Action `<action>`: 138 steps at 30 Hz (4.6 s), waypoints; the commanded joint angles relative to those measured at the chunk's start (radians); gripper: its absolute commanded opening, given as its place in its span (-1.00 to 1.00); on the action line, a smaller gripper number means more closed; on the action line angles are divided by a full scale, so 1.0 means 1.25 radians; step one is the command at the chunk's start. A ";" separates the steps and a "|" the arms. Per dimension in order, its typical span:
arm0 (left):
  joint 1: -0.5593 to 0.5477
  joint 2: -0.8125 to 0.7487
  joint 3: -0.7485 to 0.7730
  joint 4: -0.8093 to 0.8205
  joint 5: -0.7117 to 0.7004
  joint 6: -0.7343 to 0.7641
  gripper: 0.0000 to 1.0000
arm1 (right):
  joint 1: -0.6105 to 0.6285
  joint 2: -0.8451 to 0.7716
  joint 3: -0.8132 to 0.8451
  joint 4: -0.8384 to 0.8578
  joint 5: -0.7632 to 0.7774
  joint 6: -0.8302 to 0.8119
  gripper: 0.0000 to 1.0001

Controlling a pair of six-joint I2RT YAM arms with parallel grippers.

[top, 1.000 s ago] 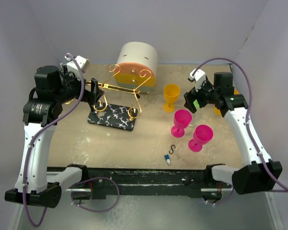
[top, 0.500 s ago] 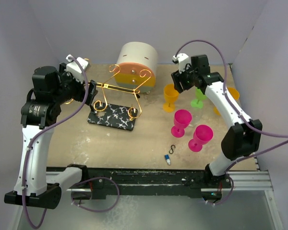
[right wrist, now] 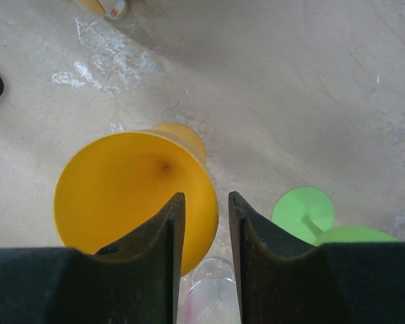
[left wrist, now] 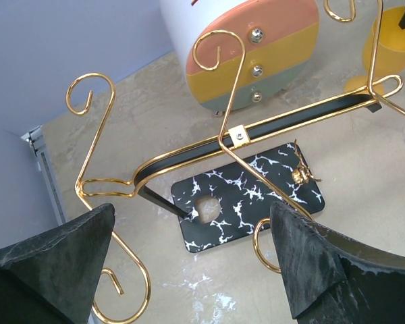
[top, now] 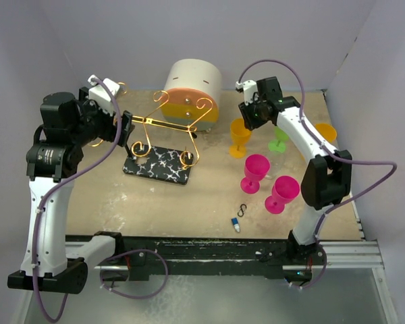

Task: Place the wine glass upside down on the wine glass rack

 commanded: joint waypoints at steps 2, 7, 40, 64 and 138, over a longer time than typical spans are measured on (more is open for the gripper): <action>0.013 -0.009 0.027 0.035 0.041 -0.013 0.98 | 0.005 0.009 0.039 -0.016 -0.001 0.015 -0.43; 0.054 -0.001 0.026 0.047 0.103 -0.058 0.98 | 0.005 0.029 0.043 -0.015 -0.005 0.015 -0.68; -0.084 0.286 0.215 0.435 0.350 -0.514 0.98 | -0.059 -0.310 0.314 0.190 -0.247 0.196 -1.00; -0.219 0.414 0.206 0.575 0.322 -0.692 0.35 | -0.010 -0.323 0.248 0.247 -0.376 0.180 -1.00; 0.211 0.212 0.340 0.279 -0.375 0.069 -1.00 | -0.136 -0.434 -0.035 0.101 -0.219 0.014 0.89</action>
